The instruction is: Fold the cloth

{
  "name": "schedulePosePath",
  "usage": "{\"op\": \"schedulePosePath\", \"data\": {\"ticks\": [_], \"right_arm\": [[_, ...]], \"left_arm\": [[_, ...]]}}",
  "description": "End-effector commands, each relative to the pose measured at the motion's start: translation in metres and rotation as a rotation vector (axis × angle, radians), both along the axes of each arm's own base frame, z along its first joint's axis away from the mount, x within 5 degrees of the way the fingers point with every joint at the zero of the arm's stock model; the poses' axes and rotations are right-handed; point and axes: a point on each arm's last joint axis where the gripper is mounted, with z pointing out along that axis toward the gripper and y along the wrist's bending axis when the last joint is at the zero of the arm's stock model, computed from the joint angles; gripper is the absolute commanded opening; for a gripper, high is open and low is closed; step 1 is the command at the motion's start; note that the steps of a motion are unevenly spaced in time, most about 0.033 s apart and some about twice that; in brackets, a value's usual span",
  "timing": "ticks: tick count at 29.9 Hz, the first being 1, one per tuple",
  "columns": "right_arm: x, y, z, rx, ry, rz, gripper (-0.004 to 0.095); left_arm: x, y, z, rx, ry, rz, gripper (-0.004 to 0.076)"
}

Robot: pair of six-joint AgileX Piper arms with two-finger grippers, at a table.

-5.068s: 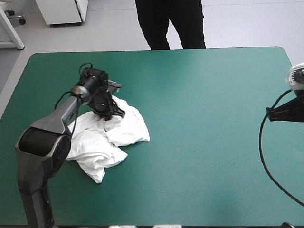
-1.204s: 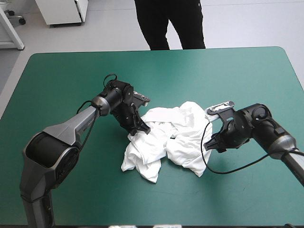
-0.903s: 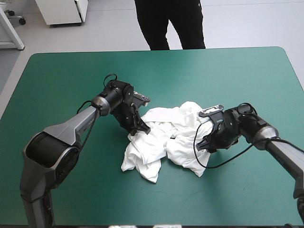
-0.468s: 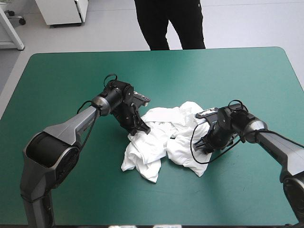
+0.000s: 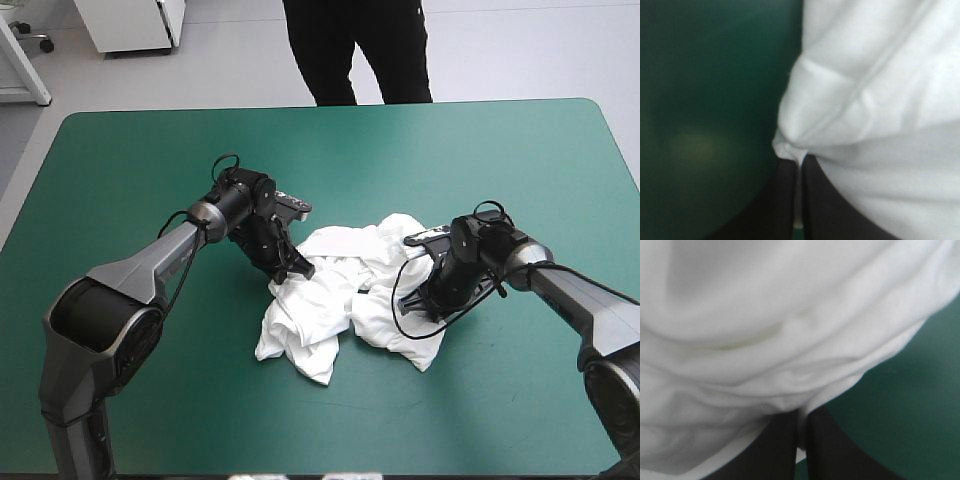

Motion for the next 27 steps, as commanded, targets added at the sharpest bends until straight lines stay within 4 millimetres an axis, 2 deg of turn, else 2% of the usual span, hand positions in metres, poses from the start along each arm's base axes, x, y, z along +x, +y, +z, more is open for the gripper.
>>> {"op": "schedulePosePath", "data": {"ticks": [1,6,7,13,21,27], "right_arm": [[0.009,-0.004,0.033,-0.028,-0.13,0.031,-0.0017],[0.002,-0.01,0.105,-0.001,-0.289,0.028,-0.0017],[-0.001,-0.012,0.125,0.007,-0.344,0.026,-0.0017],[-0.028,-0.031,0.219,0.0,-0.59,0.007,-0.0018],[-0.074,-0.055,0.316,0.07,-0.929,-0.084,-0.0017],[-0.118,-0.076,0.377,0.154,-1.211,-0.145,-0.0017]], "left_arm": [[-0.007,0.012,0.061,-0.093,-0.166,0.03,-0.0009],[-0.036,0.027,0.125,-0.159,-0.32,0.023,-0.0009],[-0.046,0.033,0.143,-0.179,-0.375,0.022,-0.0009],[-0.098,0.063,0.23,-0.247,-0.653,0.021,-0.0009],[-0.163,0.1,0.331,-0.365,-1.033,0.047,-0.0009],[-0.205,0.119,0.387,-0.493,-1.285,0.056,-0.0009]]}}
